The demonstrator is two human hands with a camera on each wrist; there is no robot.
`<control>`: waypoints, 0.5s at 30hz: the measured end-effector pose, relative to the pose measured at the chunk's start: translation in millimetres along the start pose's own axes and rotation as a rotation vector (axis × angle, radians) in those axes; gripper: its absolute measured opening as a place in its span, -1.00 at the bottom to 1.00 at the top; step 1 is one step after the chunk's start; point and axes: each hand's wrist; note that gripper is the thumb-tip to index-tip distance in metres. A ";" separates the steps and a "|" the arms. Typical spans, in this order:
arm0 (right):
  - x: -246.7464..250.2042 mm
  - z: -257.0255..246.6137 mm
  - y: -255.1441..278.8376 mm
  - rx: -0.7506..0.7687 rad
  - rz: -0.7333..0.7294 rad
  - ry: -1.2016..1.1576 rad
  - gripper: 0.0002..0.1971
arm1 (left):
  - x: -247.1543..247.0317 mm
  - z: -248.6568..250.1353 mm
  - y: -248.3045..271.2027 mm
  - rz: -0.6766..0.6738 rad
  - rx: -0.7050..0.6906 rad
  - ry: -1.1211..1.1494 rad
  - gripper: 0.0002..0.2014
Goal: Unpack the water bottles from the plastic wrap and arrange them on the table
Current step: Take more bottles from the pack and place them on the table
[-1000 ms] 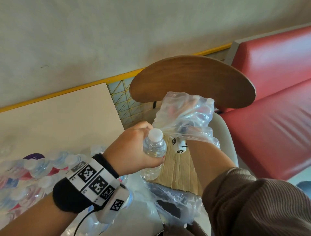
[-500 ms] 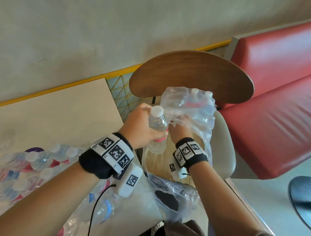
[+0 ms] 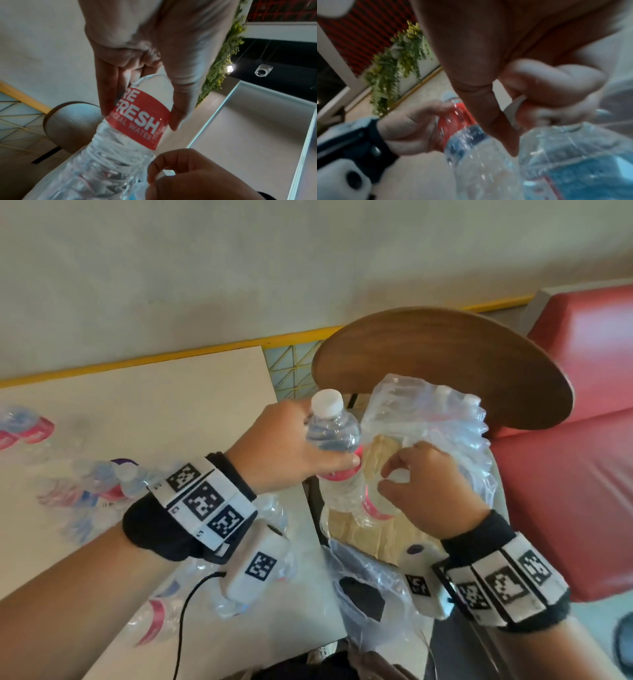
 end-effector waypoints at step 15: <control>48.1 -150.1 -32.1 0.370 -0.081 -0.121 -0.92 | 140.4 -56.4 19.0 0.405 0.175 -0.002 -0.53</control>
Point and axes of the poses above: each hand's wrist, its own y-axis away from the middle knuckle, its own x-axis out of the back of the hand, z = x × y, and after that the axes turned 3 degrees about -x, right-handed
